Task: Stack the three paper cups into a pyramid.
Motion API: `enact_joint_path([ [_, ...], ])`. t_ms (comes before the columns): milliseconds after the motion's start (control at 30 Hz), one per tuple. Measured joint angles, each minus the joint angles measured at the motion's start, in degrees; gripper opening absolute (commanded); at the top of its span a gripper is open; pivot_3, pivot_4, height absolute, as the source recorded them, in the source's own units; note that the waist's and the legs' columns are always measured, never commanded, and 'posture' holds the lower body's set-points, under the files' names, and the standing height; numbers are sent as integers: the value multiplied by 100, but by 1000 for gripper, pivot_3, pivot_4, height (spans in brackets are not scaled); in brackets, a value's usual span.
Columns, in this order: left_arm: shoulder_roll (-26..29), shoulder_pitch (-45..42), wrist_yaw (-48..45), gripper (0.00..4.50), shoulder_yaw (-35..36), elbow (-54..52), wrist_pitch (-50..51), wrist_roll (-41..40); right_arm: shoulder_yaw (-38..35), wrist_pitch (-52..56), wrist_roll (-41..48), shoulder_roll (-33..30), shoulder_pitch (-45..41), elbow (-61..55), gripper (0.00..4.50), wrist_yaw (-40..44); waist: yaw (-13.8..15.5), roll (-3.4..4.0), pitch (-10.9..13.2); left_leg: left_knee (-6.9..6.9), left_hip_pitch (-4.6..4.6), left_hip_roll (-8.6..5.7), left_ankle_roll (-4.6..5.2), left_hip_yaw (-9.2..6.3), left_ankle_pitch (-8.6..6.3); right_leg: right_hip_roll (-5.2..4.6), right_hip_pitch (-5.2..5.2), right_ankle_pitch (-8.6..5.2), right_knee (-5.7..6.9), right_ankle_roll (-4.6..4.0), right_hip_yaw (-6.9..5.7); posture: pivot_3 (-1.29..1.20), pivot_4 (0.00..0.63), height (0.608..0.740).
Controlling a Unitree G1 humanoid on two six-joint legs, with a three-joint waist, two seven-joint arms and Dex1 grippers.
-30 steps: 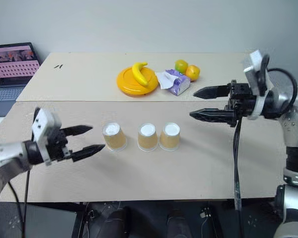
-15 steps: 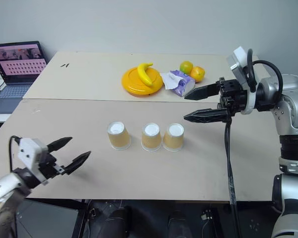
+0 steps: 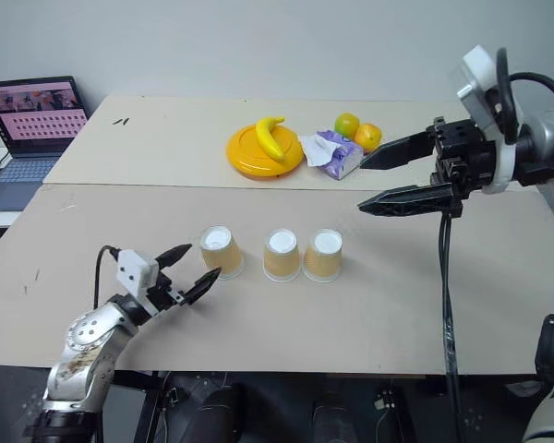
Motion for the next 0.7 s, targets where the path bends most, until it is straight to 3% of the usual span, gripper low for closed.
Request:
enact_joint_path([
  [367, -17, -1240, -253, 4500, -187, 898, -288, 18, -422, 313, 293, -423, 445, -477, 4461, -123, 21, 0, 0, 5, -8, -1, 0, -3, 0, 0, 1, 0, -2, 5, -2, 0, 150, 732],
  [467, -15, -1373, -305, 3734, -220, 947, -270, 15, -563, 364, 381, -481, 654, -604, 4500, -224, -14, 1, 0, 4, -7, -1, 0, -3, 0, 0, 0, 0, 1, 5, -1, 0, 150, 732],
  [533, -17, -1409, -330, 2896, -248, 979, -211, 5, -653, 381, 395, -509, 749, -653, 4500, -287, -22, 1, 0, 4, -5, -1, 0, -4, 0, 0, 0, 0, 4, 5, -1, 0, 150, 732],
  [567, -15, -1421, -329, 2684, -246, 983, -188, -3, -681, 386, 397, -510, 787, -686, 4500, -321, -21, 1, 0, 5, -5, -1, 0, -3, 0, 0, 0, 0, 4, 5, -1, 0, 150, 732],
  [700, -3, -1444, -331, 2684, -265, 963, -100, 0, -753, 387, 406, -510, 861, -755, 4500, -445, -7, 1, 0, 9, -6, -1, 0, -3, 0, 0, 2, 1, 4, 7, -1, 0, 150, 732],
])
